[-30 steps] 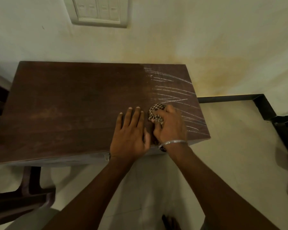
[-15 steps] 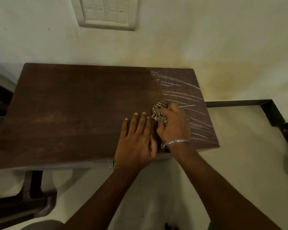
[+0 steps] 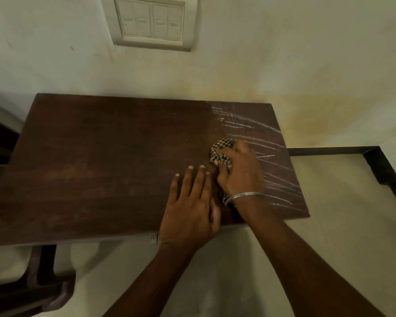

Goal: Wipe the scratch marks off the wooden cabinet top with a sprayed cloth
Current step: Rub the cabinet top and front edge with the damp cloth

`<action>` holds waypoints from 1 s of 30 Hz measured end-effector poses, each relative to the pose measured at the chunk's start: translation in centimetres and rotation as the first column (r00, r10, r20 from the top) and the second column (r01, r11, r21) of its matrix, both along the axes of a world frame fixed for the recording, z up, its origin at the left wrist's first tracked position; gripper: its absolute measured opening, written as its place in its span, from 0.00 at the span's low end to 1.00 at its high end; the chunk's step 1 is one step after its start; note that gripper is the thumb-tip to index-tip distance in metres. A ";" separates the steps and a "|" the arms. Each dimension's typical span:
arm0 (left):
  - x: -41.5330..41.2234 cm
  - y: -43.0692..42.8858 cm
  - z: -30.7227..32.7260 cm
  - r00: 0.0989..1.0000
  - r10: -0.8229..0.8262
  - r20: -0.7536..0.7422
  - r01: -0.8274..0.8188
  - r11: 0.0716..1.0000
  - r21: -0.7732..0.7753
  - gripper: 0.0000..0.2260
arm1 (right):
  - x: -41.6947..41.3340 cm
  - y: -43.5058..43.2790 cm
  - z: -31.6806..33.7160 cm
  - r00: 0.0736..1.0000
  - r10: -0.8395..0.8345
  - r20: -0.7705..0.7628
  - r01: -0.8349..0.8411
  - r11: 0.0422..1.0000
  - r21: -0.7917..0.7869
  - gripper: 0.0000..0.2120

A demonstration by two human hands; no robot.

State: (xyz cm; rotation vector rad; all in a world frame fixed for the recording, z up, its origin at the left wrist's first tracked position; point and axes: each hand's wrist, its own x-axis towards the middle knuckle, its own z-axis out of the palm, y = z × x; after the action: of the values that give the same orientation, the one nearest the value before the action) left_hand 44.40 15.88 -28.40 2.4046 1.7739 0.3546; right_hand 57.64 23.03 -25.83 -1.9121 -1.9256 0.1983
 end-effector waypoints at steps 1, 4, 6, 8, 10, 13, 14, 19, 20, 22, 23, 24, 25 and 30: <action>0.0 0.1 0.0 1.000 0.001 0.008 -0.001 1.000 0.001 0.29 | 0.0 0.0 -0.2 1.000 -0.013 -0.002 0.013 1.000 0.008 0.15; 0.0 0.1 0.0 1.000 0.001 0.017 -0.001 1.000 -0.004 0.28 | -0.7 2.6 -0.2 0.998 -0.060 0.035 0.060 0.998 0.004 0.15; 0.0 0.0 0.1 1.000 0.002 0.007 -0.001 1.000 -0.014 0.28 | -1.1 5.2 0.2 0.995 -0.085 0.060 0.086 0.996 -0.015 0.16; 0.0 0.0 0.1 1.000 0.003 0.001 -0.003 1.000 -0.024 0.28 | -1.5 7.6 0.7 0.994 -0.095 0.054 0.097 0.994 -0.039 0.16; 0.0 0.0 0.0 1.000 0.003 0.002 -0.003 1.000 -0.025 0.28 | -1.6 8.3 0.9 0.994 -0.095 0.048 0.098 0.994 -0.055 0.16; 0.1 0.0 -0.2 1.000 -0.001 0.014 0.001 1.000 -0.027 0.28 | -1.0 6.6 0.3 0.996 -0.061 0.061 0.063 0.998 -0.025 0.14; 0.1 0.0 -0.2 1.000 0.000 0.017 0.001 1.000 -0.029 0.28 | -0.8 5.8 0.1 0.997 -0.046 0.068 0.046 0.999 -0.002 0.14; 0.1 0.0 -0.4 1.000 -0.003 0.023 0.004 1.000 -0.030 0.28 | -1.1 7.5 0.0 0.995 -0.075 0.070 0.074 0.997 0.020 0.14; 0.1 0.0 -0.4 1.000 -0.004 0.023 0.005 1.000 -0.029 0.28 | -1.3 8.7 0.2 0.995 -0.076 0.068 0.075 0.997 0.008 0.15; 0.1 0.0 -0.4 1.000 -0.001 0.028 0.002 0.999 -0.032 0.28 | -1.7 11.1 0.8 0.996 -0.057 0.070 0.059 0.998 -0.035 0.15; 0.1 0.0 -0.3 0.999 0.000 0.032 0.001 0.999 -0.034 0.28 | -1.8 12.0 1.1 0.996 -0.045 0.075 0.049 0.997 -0.057 0.15; 0.0 0.0 -0.3 0.999 0.001 0.032 0.000 0.999 -0.037 0.28 | -1.9 12.5 1.3 0.996 -0.035 0.081 0.041 0.997 -0.070 0.15; 0.0 0.0 -0.2 1.000 0.001 0.030 0.000 0.999 -0.041 0.28 | -2.0 12.5 1.3 0.996 -0.029 0.086 0.035 0.997 -0.073 0.14; -0.1 0.0 -0.3 0.999 -0.005 0.036 0.006 0.999 -0.040 0.28 | -1.5 8.3 0.3 0.994 -0.032 0.100 0.031 0.999 0.007 0.14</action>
State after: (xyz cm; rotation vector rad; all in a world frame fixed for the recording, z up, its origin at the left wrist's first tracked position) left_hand 44.29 15.90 -28.69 2.3605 1.7426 0.3556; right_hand 56.15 31.32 -25.52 -1.9824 -1.9566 0.0895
